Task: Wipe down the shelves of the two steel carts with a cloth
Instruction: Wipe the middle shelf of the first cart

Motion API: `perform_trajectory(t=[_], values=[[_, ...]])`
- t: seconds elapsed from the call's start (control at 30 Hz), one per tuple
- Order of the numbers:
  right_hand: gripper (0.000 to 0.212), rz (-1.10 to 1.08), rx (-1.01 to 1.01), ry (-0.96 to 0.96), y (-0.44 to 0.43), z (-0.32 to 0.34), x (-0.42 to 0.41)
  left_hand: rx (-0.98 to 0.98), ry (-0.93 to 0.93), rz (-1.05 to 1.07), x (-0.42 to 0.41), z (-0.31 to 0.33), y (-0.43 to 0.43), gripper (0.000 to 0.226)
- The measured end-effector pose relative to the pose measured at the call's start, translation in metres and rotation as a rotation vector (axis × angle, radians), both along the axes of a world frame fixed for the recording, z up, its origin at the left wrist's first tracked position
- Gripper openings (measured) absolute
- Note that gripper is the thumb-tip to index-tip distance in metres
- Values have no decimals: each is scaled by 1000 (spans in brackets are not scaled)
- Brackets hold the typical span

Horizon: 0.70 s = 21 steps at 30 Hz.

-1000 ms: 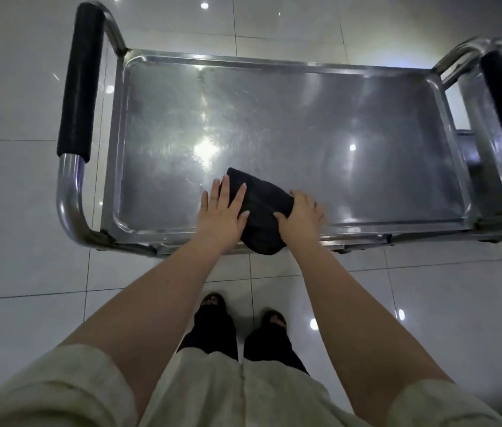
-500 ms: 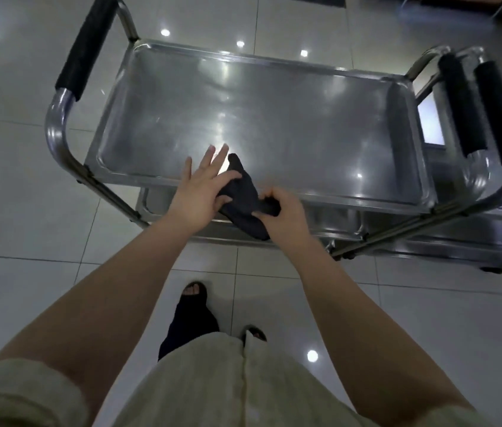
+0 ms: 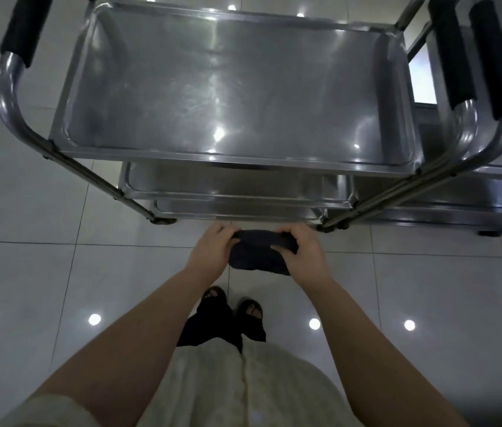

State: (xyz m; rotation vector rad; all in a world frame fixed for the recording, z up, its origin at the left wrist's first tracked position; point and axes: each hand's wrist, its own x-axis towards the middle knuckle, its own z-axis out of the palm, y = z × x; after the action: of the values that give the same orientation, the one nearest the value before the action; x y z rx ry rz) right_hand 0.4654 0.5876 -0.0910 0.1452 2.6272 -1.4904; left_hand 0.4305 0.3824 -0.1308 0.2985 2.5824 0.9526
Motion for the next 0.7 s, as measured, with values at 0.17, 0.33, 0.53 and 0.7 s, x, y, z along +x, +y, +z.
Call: perform_trajectory(t=[0.17,0.33,0.53,0.7], values=[[25,-94,88,-57,7,-42,-19,-39,-38,-146,-37,-29,7,30],[24,-180,175,4,19,-93,-56,-45,-17,-124,-73,-65,29,33],[32,-451,-67,14,56,-169,-81,154,105,41,-103,-141,62,26],[37,-527,-24,157,92,-222,-96,230,307,-40,-134,-208,95,26]])
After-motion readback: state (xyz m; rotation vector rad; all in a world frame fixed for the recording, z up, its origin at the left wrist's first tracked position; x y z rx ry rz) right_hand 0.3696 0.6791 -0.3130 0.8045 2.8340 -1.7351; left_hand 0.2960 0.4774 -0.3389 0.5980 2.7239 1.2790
